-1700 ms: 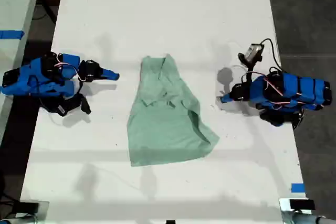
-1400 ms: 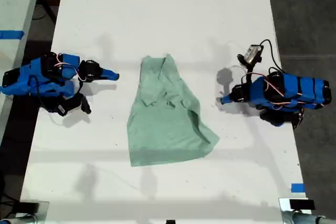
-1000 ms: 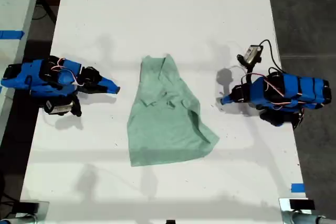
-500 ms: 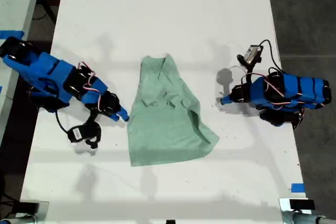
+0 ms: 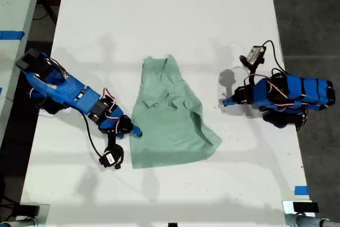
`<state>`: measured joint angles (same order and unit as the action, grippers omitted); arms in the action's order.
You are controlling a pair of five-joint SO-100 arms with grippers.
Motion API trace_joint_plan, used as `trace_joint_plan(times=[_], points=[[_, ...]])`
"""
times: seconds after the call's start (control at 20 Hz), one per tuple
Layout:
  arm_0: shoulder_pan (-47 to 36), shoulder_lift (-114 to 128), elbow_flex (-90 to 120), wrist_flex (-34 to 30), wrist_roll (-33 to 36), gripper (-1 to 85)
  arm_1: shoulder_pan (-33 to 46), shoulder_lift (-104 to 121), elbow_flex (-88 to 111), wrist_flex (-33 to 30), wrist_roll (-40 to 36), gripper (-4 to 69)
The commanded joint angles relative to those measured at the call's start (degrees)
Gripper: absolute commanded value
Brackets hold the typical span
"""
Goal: Fold t shirt
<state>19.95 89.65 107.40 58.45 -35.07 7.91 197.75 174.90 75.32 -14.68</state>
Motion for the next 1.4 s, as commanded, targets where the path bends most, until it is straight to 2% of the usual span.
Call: trace_joint_plan(times=[0.0, 0.1, 0.15, 0.2, 0.4, 0.7, 0.85, 0.95, 1.15, 1.35], points=[[-0.44, -2.02, -2.2, -4.75, -1.05, 22.5, -0.35, 0.62, 3.69, 0.26, 0.18, 0.7], [-0.88, -5.89, -2.9, -7.47, 0.44, 16.0, -0.35, 0.62, 3.69, 0.26, 0.18, 0.7], [-1.05, -7.56, -3.25, -8.0, 0.79, 1.5, -0.35, 0.7, 3.69, 0.26, 0.18, 0.7], [-0.88, -8.53, -3.34, -8.35, 0.7, -0.3, -0.35, 0.7, 3.69, 0.26, 0.09, 0.7], [-0.44, -8.26, -3.52, -5.8, 1.76, -0.3, -0.53, 0.7, 3.69, 0.26, 0.09, 0.7], [-1.76, 4.48, -3.6, 11.51, -0.26, -0.3, -0.44, 0.7, 3.69, 0.26, 0.09, 0.7], [-3.52, 10.63, -7.12, 18.9, 1.32, -0.3, -0.35, 0.79, 3.69, 0.26, 0.0, 0.7], [-5.71, 11.69, -12.83, 22.32, 5.54, -0.3, -0.09, 0.79, 3.69, 0.26, -0.18, 0.7], [-11.34, 5.1, -26.19, 22.41, 17.75, -0.3, 0.0, 0.88, 3.69, 0.26, -0.26, 0.7], [-15.03, -10.28, -44.82, 22.24, 26.72, -0.3, 0.0, 0.97, 3.69, 0.26, -0.35, 0.7]])
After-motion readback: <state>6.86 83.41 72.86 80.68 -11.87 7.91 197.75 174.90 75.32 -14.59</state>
